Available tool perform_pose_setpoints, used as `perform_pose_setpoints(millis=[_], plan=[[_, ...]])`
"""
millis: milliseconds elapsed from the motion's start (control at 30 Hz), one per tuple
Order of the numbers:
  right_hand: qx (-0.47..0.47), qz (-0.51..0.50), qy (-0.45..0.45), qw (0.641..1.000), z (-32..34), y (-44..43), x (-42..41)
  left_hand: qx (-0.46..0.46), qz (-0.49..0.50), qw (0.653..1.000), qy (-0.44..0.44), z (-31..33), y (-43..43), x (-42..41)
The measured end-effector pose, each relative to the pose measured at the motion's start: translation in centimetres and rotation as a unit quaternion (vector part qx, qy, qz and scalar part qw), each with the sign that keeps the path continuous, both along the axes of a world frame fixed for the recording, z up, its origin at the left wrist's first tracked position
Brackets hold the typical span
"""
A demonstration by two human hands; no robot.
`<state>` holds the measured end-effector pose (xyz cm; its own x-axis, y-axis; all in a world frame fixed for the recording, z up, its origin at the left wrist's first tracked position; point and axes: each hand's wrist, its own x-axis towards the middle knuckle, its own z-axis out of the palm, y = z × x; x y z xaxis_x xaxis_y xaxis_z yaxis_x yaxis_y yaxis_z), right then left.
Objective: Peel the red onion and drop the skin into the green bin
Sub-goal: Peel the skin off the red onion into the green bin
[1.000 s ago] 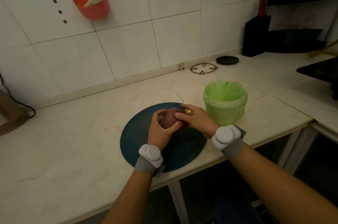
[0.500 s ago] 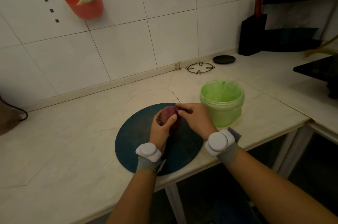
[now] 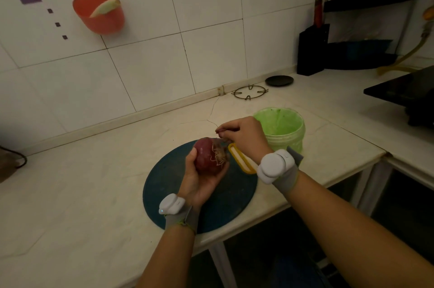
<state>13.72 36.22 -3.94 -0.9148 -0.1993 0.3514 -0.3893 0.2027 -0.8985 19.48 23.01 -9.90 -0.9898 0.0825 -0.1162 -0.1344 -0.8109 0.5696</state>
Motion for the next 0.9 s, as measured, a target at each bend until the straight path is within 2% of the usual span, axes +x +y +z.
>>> perform_pose_setpoints(millis=[100, 233, 367, 533, 633, 733, 833, 900], plan=[[-0.001, -0.020, 0.000, 1.000, 1.3, 1.5, -0.2, 0.047, 0.009, 0.999, -0.001, 0.5, 0.0, 0.3], [0.058, -0.101, 0.040, 0.992, 2.6, 4.4, -1.5, 0.055, 0.006, 0.998, -0.013, 1.0, 0.1, 0.6], [0.216, -0.146, 0.061, 0.963, 2.7, 7.1, -3.3, 0.052, 0.001, 0.998, -0.030, 1.1, 0.7, 0.8], [0.332, -0.132, 0.016, 0.934, 2.6, 7.9, -5.0, 0.049, 0.013, 0.998, -0.041, 0.7, 0.8, 0.8], [0.316, -0.123, -0.004, 0.941, 2.8, 7.4, -4.9, 0.053, 0.021, 0.997, -0.049, 0.5, 0.3, 0.8], [0.270, -0.130, 0.060, 0.952, 2.7, 6.0, -3.8, 0.061, 0.034, 0.996, -0.052, 0.2, -0.2, 0.8], [0.201, -0.044, 0.099, 0.973, 2.1, 4.0, -1.6, 0.055, 0.041, 0.996, -0.057, 0.0, -0.6, 1.0], [0.205, 0.043, 0.092, 0.974, 1.2, 2.6, -0.3, 0.049, 0.044, 0.996, -0.058, -0.5, -1.0, 1.0]])
